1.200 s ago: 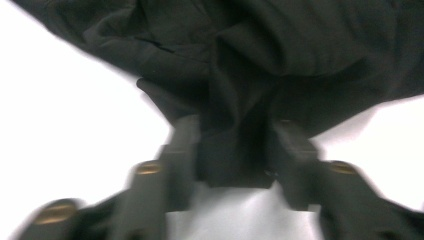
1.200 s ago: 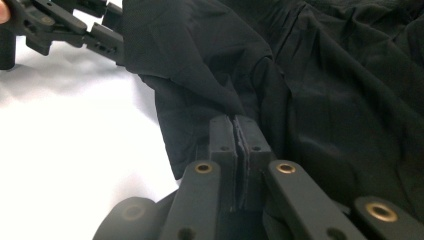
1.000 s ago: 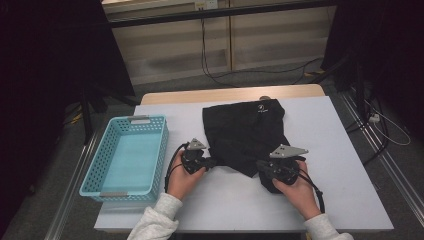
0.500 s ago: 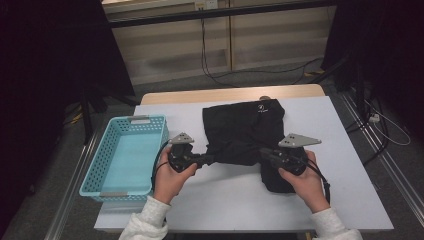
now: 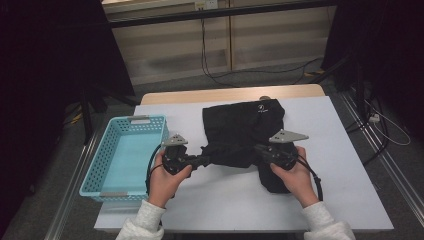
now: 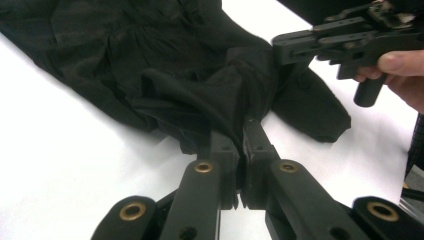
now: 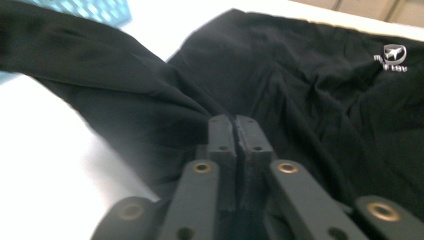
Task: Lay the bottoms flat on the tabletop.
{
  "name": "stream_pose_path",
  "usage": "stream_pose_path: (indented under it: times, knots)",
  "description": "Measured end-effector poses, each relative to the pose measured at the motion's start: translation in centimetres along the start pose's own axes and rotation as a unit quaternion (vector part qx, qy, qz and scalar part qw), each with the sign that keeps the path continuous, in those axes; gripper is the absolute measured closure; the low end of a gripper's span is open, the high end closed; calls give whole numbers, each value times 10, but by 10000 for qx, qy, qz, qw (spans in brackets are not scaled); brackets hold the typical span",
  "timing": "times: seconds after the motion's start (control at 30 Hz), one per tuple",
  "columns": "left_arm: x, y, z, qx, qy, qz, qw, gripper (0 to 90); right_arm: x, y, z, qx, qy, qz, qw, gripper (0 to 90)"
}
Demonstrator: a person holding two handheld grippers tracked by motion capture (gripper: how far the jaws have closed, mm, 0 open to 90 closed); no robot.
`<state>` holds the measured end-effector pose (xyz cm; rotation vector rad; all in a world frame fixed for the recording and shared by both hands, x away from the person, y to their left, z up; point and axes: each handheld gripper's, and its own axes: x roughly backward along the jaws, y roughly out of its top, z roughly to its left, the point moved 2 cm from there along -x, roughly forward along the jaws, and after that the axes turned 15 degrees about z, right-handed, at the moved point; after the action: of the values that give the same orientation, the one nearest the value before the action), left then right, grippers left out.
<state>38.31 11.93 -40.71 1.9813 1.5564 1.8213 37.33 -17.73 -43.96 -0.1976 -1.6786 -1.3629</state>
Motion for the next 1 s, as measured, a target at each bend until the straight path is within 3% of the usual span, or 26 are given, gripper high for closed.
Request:
stream_pose_path:
  times: [0.13, 0.33, 0.53, 0.63, 0.83, 0.93, 1.0]
  knots:
    - [-4, -3, 5, 97, 20, 12, 10000, 869, -7, -1, 9, 269, -26, 112, 9996, 808]
    - [-7, -5, 7, 140, 65, 15, 9999, 869, -3, 1, 17, 402, -128, -6, 9991, 741]
    - [-14, -4, 4, 72, 101, 129, 9998, 869, 2, -3, 38, 429, 309, -39, 9986, 679]
    - [-17, -1, 1, 55, 76, 114, 9999, 869, 0, -5, 57, 650, 430, 31, 9970, 635]
    - [-20, 0, 2, 47, 127, 111, 9998, 868, -26, -11, 87, 1040, 527, 381, 9924, 567]
    - [-16, -2, 5, 97, 209, 91, 9997, 868, -42, -14, 91, 1144, 325, 622, 9910, 563]
    - [-15, -2, 7, 122, 226, 77, 9996, 868, -47, -14, 88, 1037, -17, 669, 9924, 584]
